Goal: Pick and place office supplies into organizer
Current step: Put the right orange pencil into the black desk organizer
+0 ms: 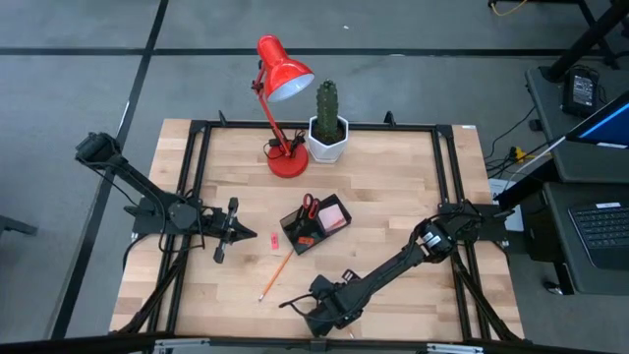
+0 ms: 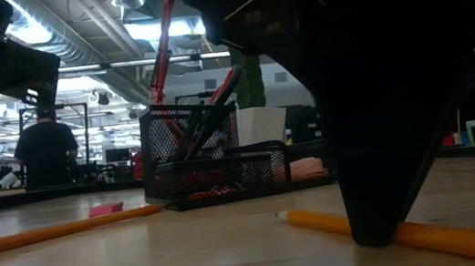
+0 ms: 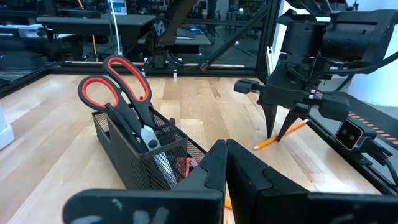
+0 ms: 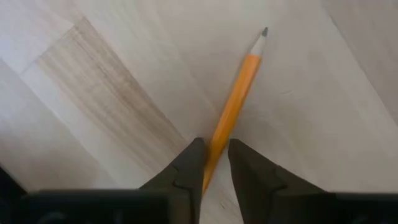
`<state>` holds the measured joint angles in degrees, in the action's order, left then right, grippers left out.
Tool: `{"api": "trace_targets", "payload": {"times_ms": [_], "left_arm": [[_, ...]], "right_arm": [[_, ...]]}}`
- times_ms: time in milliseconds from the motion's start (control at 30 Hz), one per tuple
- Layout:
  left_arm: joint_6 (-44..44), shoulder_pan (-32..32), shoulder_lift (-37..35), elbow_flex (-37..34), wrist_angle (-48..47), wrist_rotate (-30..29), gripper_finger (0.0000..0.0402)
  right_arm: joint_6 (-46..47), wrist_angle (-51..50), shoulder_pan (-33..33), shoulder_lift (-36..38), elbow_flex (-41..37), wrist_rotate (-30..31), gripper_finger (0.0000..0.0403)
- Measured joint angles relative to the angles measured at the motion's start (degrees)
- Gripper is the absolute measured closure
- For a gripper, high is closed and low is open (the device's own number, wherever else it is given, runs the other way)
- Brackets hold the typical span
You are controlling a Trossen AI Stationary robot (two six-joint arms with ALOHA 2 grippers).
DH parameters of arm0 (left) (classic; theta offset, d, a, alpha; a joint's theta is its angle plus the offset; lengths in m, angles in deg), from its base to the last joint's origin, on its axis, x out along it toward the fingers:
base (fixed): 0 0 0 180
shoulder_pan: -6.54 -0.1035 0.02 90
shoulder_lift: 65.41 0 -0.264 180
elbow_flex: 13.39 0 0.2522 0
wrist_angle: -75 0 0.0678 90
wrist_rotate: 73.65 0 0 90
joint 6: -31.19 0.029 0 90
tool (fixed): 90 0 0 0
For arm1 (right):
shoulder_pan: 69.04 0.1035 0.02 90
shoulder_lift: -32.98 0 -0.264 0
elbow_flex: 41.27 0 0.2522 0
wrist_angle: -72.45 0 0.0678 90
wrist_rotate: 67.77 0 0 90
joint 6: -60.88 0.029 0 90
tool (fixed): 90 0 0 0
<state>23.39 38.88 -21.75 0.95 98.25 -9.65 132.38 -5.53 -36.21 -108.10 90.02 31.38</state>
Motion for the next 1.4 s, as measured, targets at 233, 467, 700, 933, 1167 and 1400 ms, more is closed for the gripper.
{"api": "trace_targets", "payload": {"times_ms": [233, 467, 700, 933, 1167, 1400], "left_arm": [[0.0, 0.0, 0.0, 0.0, 0.0, 0.0, 0.0399], [0.0, 0.0, 0.0, 0.0, 0.0, 0.0, 0.04], [0.0, 0.0, 0.0, 0.0, 0.0, 0.0, 0.04], [0.0, 0.0, 0.0, 0.0, -0.1, 0.0, 0.0398], [0.0, 0.0, 0.0, 0.0, -0.8, 0.0, 0.04], [0.5, 0.0, 0.0, 0.0, -0.8, 0.0, 0.04]], "right_arm": [[-1.3, -0.4, 0.0, 0.0, 0.0, 0.2, 0.0378], [-4.9, -0.6, 0.0, 0.0, -0.1, 0.7, 0.039], [-5.8, -0.6, -0.1, 0.0, -0.1, 0.7, 0.0383], [-7.5, -0.8, -0.1, 0.0, 0.4, 0.6, 0.0382], [-11.4, -3.5, -0.3, -0.8, 5.6, 1.0, 0.0385], [-14.8, -6.4, -0.2, -0.7, 11.3, 6.4, 0.0383]]}}
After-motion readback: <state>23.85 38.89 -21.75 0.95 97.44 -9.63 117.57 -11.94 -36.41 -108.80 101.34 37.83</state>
